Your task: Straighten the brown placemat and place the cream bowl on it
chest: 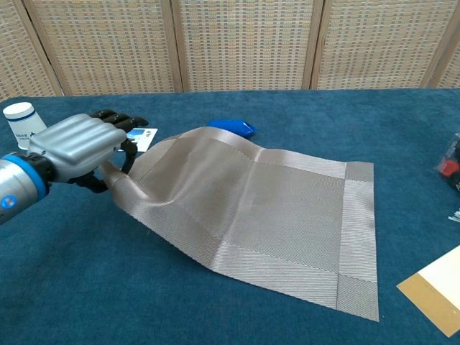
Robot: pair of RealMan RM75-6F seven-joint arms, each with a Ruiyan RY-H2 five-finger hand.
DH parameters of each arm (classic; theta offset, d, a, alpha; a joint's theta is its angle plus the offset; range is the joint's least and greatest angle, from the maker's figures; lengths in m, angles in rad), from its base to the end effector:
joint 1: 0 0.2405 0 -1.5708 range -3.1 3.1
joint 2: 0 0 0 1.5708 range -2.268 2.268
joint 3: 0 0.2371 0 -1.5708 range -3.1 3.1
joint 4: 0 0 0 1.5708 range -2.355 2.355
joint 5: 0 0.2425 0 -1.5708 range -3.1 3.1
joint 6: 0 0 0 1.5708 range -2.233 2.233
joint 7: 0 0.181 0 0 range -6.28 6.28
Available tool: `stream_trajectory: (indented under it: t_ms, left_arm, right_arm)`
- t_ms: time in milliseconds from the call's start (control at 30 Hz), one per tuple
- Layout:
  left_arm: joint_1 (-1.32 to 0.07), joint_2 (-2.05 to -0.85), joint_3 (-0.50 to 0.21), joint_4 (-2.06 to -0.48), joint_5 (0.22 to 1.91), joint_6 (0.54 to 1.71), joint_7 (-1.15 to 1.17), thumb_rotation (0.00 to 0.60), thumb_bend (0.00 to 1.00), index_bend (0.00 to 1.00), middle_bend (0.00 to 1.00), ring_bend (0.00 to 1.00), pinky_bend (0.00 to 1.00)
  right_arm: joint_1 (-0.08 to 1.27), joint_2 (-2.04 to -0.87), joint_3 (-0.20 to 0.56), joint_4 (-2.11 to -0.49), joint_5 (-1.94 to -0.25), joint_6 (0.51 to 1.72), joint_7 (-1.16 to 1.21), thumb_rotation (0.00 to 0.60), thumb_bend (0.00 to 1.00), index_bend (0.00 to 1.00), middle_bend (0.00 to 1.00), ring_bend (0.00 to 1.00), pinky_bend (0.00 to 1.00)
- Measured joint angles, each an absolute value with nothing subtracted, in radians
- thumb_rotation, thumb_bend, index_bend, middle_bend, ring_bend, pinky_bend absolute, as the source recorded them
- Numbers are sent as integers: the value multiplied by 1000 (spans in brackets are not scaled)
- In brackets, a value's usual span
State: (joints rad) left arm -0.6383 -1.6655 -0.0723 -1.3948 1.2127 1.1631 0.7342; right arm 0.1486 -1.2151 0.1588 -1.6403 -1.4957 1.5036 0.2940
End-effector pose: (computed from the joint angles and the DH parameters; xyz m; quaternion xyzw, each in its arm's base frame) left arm -0.1522 0.3331 -0.0785 -0.7798 -0.2124 -0.2914 0.5117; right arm -0.2606 -0.2596 0.1123 0.4949 -0.4500 0.5588 0.4902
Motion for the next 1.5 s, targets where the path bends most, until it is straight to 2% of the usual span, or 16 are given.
stream_trajectory:
  t_ms: [233,500,667,767,933,1000,1233,1400,1500]
  left_arm:
    - [-550,-1550,38,-1569,1233,1208,771,600,530,836,0,0,0]
    - [-480,-1503,141,-1628,1350,1262,754,600,531,836,0,0,0]
    - [-449,-1490,170,-1644,1399,1279,726,600,530,811,0,0,0]
    - [-437,-1484,184,-1645,1431,1283,723,600,508,702,0,0,0]
    - [-408,-1470,197,-1644,1459,1298,715,600,279,197,0,0,0]
    - [-396,-1461,200,-1643,1468,1308,711,600,254,114,0,0,0]
    - [-352,-1406,206,-1651,1490,1361,664,600,210,24,0,0,0]
    - [-312,-1369,207,-1662,1498,1394,604,600,201,9,0,0,0]
    - [-293,-1359,203,-1666,1507,1419,556,600,150,0,0,0,0]
  right_arm:
    - [143,-1217,144,-1660,-1518,1516,284,600,231,222,0,0,0]
    - [138,-1215,127,-1674,-1541,1524,272,600,230,222,0,0,0]
    - [137,-1213,119,-1680,-1547,1520,272,600,230,222,0,0,0]
    - [138,-1212,114,-1682,-1551,1518,269,600,231,222,0,0,0]
    - [139,-1212,107,-1684,-1557,1512,262,600,230,221,0,0,0]
    - [140,-1213,106,-1681,-1554,1507,259,600,228,220,0,0,0]
    - [147,-1217,103,-1674,-1542,1485,245,600,206,219,0,0,0]
    - [150,-1221,105,-1669,-1531,1480,209,600,178,219,0,0,0]
    - [150,-1225,116,-1661,-1510,1482,171,600,170,218,0,0,0]
